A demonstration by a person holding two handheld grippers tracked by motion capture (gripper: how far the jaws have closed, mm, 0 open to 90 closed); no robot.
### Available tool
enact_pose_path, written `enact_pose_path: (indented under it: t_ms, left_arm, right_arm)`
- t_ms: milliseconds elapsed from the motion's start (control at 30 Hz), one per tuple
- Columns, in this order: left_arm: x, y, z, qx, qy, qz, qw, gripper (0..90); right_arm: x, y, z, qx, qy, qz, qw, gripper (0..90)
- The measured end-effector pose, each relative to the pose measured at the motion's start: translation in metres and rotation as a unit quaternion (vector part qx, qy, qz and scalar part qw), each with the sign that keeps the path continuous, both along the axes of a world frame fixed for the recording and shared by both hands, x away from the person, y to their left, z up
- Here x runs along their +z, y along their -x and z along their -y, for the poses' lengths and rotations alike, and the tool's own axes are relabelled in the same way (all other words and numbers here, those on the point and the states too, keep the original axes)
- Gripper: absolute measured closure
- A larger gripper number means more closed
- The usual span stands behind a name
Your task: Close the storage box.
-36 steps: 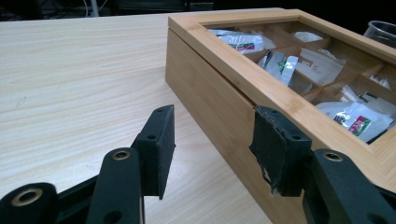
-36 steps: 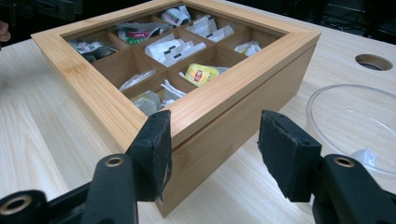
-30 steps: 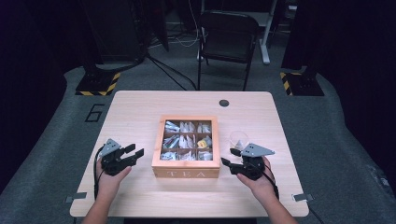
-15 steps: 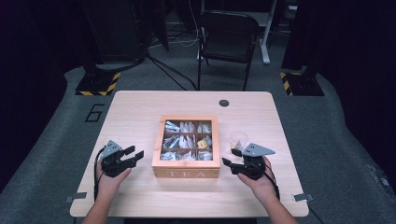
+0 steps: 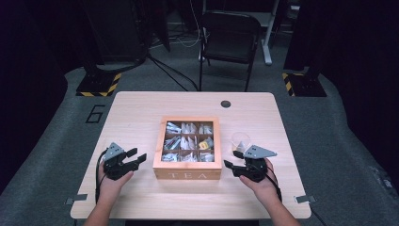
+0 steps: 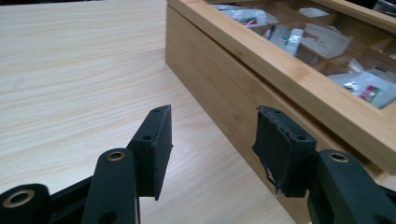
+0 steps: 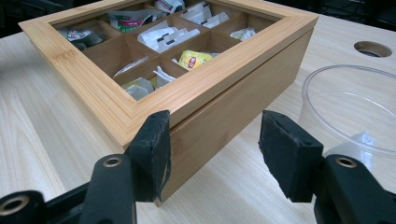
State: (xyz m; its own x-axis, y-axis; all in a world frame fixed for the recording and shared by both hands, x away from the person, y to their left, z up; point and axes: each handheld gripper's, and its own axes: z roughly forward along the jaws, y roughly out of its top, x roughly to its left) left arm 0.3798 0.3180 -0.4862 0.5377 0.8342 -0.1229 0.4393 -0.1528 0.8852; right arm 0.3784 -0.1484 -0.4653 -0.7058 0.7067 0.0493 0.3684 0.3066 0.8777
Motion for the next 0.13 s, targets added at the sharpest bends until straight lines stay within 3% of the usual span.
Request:
enact_pose_path:
  t_ms: [133]
  left_arm:
    - [0.0045, 0.0069, 0.0050, -0.016, -0.003, 0.008, 0.9998, 46.5]
  right_arm:
    - [0.0009, 0.0004, 0.0016, 0.000, 0.000, 0.004, 1.0000, 42.9]
